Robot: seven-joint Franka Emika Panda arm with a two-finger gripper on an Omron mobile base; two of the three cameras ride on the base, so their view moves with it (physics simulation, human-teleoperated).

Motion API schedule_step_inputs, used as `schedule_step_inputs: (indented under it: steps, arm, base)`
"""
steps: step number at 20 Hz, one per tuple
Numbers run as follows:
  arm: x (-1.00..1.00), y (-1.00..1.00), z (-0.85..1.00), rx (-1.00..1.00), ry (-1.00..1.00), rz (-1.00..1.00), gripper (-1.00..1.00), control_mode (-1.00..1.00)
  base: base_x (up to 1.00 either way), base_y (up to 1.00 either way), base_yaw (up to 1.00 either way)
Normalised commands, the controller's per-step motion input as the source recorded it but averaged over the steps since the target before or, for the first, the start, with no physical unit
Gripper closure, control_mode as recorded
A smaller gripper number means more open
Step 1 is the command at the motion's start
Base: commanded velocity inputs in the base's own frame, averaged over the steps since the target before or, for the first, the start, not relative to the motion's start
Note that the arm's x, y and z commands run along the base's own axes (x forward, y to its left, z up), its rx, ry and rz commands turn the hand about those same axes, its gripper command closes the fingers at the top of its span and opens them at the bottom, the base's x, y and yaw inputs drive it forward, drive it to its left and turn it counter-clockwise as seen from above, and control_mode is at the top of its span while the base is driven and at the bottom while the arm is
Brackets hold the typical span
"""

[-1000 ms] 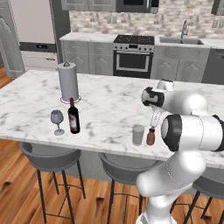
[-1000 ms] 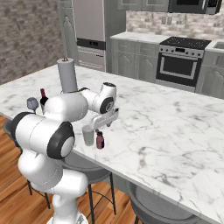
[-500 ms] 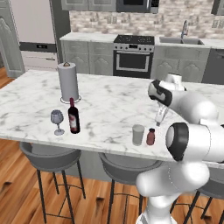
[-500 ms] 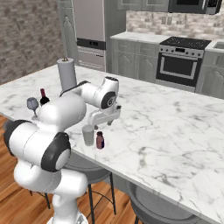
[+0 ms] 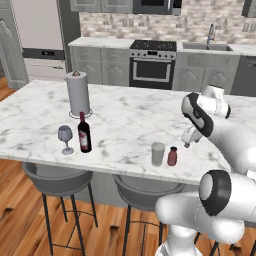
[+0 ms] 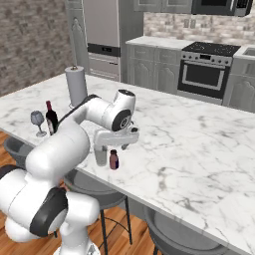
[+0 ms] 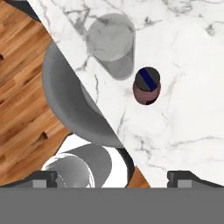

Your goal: There is a wine glass and glass cup on the dining counter. Place the wine bottle next to the wine glass and the juice bottle next to the glass cup.

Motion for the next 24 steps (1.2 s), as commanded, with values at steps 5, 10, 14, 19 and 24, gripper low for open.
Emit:
schedule_step_inputs:
  steps: [5, 10, 14, 19, 24]
  arm:
    - [-0.62, -0.01, 0.18, 0.00, -0.01, -0.31, -1.00, -1.00]
    - [-0.57, 0.00, 0.23, 0.00, 0.00, -0.32, -1.00, -1.00]
    - [-0.59, -0.02, 0.28, 0.00, -0.01, -0.33, -1.00, -1.00]
    - [-0.63, 0.00, 0.24, -0.01, -0.06, -0.30, -1.00, -1.00]
    - [-0.68, 0.03, 0.12, -0.10, -0.19, -0.26, -1.00, -1.00]
  base:
    - [0.00, 0.00, 0.00]
    - [0.00, 0.00, 0.00]
    - [0.00, 0.00, 0.00]
    - [0.00, 0.00, 0.00]
    - [0.00, 0.00, 0.00]
